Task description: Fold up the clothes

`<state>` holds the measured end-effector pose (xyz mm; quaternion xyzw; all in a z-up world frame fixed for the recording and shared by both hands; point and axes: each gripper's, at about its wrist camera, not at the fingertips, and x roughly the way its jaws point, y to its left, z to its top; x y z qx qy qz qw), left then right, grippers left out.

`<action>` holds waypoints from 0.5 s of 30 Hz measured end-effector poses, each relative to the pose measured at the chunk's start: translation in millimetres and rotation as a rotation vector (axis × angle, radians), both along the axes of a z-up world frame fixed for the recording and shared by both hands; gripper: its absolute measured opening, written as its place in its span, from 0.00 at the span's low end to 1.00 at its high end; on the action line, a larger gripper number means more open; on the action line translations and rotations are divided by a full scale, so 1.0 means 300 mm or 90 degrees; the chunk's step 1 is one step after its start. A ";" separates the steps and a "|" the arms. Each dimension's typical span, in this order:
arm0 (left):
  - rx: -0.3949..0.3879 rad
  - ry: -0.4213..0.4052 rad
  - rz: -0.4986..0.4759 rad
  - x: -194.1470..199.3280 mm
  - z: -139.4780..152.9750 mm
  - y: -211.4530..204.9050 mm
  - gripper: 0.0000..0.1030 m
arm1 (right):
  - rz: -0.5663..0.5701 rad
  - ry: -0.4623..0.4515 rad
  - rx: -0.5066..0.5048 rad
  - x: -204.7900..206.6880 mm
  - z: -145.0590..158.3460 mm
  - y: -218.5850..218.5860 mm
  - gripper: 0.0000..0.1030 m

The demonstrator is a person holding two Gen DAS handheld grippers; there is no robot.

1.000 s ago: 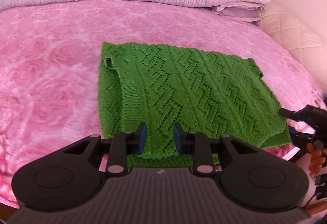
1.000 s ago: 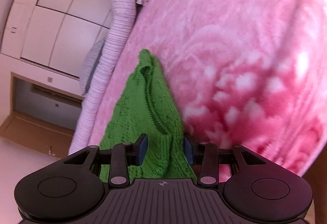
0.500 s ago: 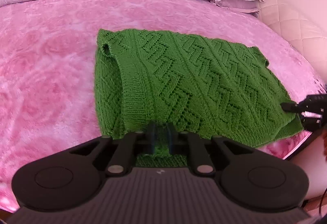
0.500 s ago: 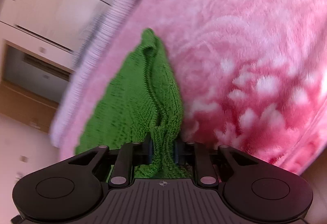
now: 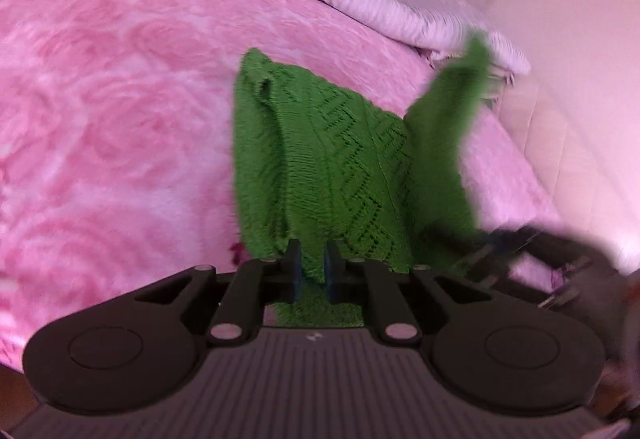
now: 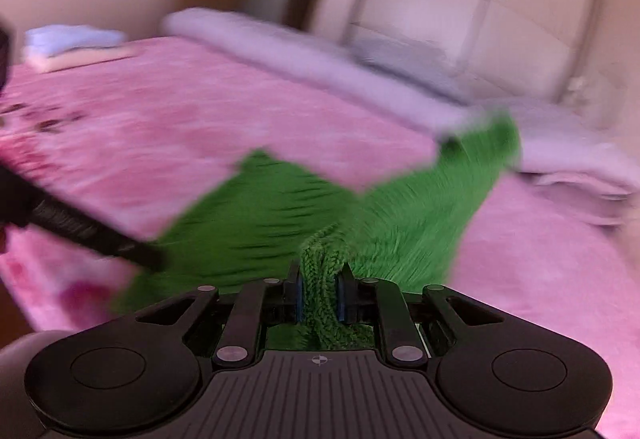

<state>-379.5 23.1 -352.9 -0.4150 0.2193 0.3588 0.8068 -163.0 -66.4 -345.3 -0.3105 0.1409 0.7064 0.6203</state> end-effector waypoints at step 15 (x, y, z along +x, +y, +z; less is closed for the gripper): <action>-0.047 -0.103 0.002 0.067 0.022 0.139 0.16 | -0.228 0.253 -0.020 0.384 0.067 0.001 0.36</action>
